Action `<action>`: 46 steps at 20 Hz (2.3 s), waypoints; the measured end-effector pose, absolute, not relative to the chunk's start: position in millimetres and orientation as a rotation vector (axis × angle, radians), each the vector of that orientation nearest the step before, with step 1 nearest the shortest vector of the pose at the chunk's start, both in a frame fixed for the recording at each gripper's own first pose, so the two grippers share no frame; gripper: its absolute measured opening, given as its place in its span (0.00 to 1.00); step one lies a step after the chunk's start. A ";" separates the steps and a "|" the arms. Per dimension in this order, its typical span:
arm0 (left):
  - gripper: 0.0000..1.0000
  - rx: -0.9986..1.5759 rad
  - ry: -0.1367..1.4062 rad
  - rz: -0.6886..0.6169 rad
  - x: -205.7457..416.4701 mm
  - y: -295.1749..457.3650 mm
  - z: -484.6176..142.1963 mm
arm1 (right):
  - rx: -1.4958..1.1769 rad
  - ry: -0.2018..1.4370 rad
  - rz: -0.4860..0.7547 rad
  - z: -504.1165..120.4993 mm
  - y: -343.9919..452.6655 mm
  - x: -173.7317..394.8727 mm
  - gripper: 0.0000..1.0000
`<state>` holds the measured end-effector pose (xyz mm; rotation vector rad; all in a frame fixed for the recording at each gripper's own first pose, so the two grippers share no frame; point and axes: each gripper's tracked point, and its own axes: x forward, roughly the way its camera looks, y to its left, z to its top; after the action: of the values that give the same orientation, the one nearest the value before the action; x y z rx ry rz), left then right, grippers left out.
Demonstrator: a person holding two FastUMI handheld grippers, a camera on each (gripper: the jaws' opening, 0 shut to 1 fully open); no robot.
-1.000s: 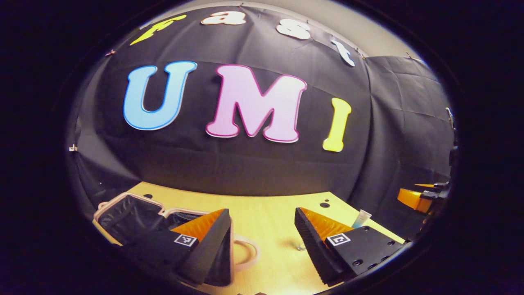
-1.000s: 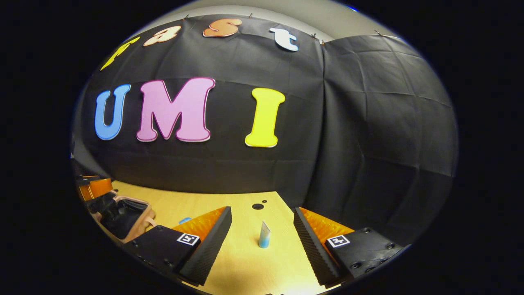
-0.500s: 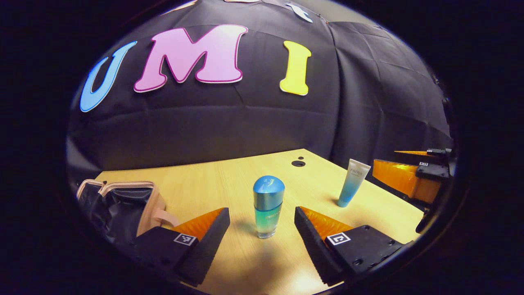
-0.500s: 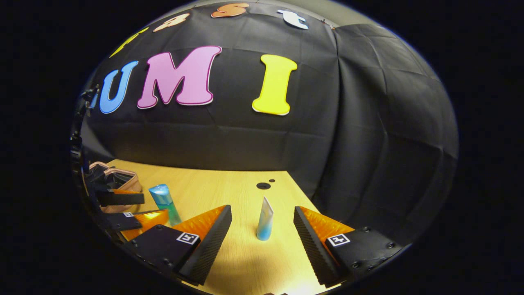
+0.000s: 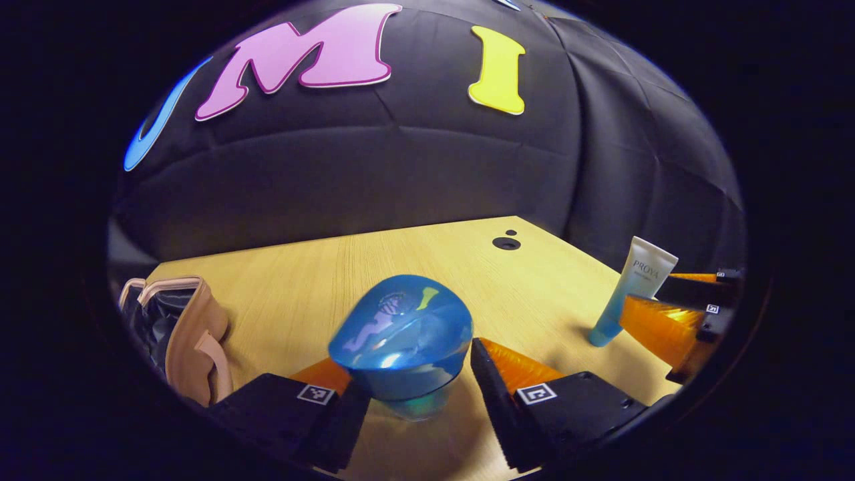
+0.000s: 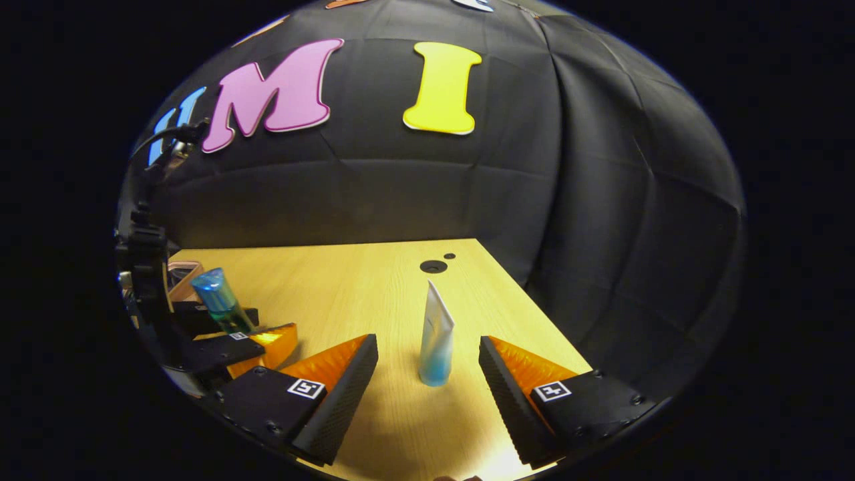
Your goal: First open the suitcase, pack the skin care products into it, and then close the suitcase.
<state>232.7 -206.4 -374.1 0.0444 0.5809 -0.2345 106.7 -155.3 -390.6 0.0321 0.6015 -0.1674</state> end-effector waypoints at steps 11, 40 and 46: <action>0.52 0.022 0.612 -0.235 235.0 -202.8 -387.7 | 0.047 0.645 -0.183 -435.8 -163.6 142.3 0.97; 0.51 -0.039 0.477 -0.132 174.9 -70.0 -252.7 | 0.006 0.585 0.067 -332.6 -64.3 118.8 0.36; 0.51 -0.006 0.588 0.062 142.0 86.0 -248.3 | -0.007 0.546 0.216 -274.8 27.7 98.9 0.31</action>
<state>142.0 86.0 -248.3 -0.0057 0.5878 0.0618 98.9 27.7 -274.8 -0.0071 0.5459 0.2156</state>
